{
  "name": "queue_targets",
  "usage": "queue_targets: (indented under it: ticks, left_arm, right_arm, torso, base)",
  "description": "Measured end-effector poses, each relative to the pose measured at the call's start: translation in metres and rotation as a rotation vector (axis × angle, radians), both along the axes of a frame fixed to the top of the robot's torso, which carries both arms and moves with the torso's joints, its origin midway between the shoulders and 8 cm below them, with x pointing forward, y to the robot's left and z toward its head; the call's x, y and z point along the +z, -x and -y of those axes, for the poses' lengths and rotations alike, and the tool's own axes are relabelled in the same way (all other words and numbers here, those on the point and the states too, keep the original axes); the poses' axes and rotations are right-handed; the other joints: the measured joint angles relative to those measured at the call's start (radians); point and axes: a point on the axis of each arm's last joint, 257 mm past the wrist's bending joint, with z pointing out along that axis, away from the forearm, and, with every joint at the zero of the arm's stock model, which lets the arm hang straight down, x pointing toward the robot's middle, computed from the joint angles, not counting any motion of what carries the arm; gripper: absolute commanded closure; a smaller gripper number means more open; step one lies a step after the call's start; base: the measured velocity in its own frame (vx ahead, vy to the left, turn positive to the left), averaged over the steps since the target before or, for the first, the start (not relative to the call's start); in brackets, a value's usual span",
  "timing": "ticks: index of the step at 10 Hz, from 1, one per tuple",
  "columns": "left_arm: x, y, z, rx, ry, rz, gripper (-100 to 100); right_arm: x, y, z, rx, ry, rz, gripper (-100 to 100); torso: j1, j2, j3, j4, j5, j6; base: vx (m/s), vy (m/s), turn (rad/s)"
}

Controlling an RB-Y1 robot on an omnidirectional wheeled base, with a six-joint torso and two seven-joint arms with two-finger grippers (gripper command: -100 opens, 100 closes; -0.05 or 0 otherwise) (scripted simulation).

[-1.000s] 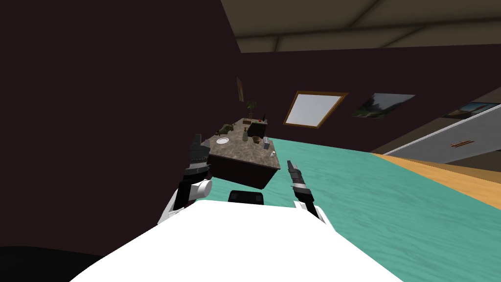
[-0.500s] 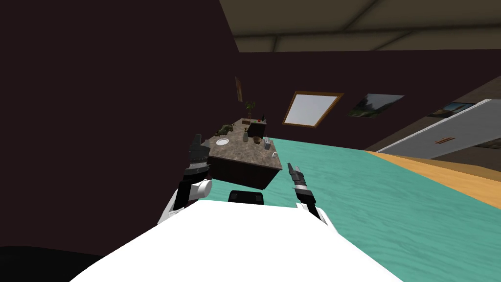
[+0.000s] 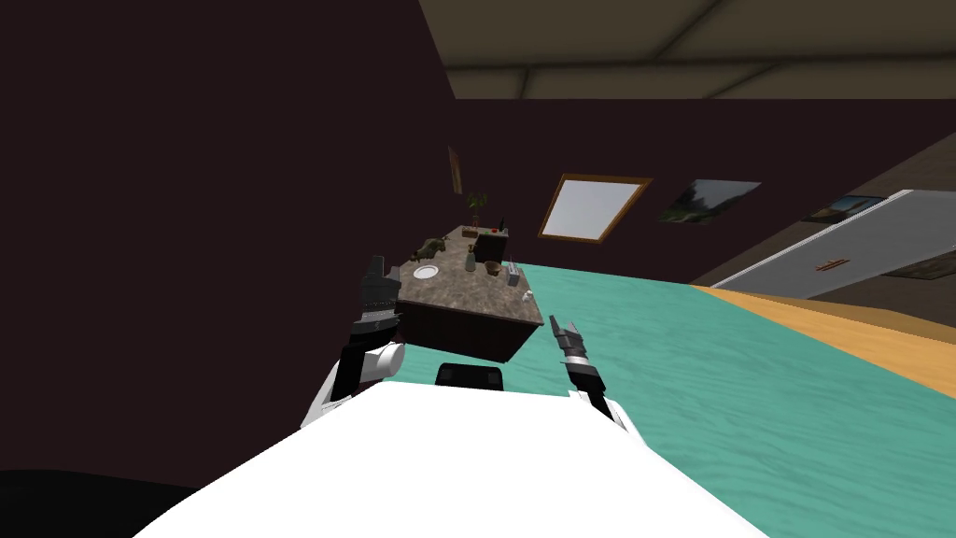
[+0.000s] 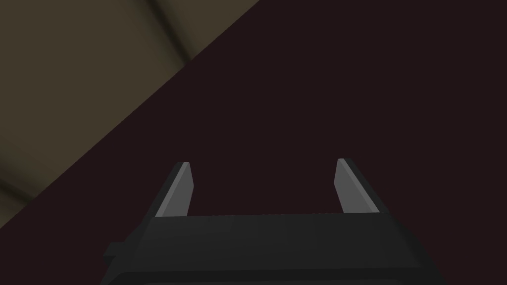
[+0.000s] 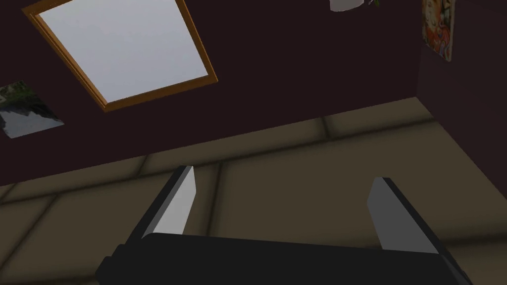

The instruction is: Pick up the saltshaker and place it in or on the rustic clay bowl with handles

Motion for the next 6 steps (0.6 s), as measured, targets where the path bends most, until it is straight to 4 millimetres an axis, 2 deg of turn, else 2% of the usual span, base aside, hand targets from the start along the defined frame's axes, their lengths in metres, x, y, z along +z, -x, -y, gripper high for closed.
queue_targets:
  ticks: [6]
  left_arm:
    - [0.000, 0.000, 0.000, 0.000, 0.000, 0.000, 0]
  right_arm:
    - [-0.030, -0.005, 0.028, -0.057, 0.166, -0.081, -100]
  torso:
    - [-0.001, 0.000, 0.000, 0.000, 0.000, 0.000]
  base:
    - [0.020, 0.068, 0.008]
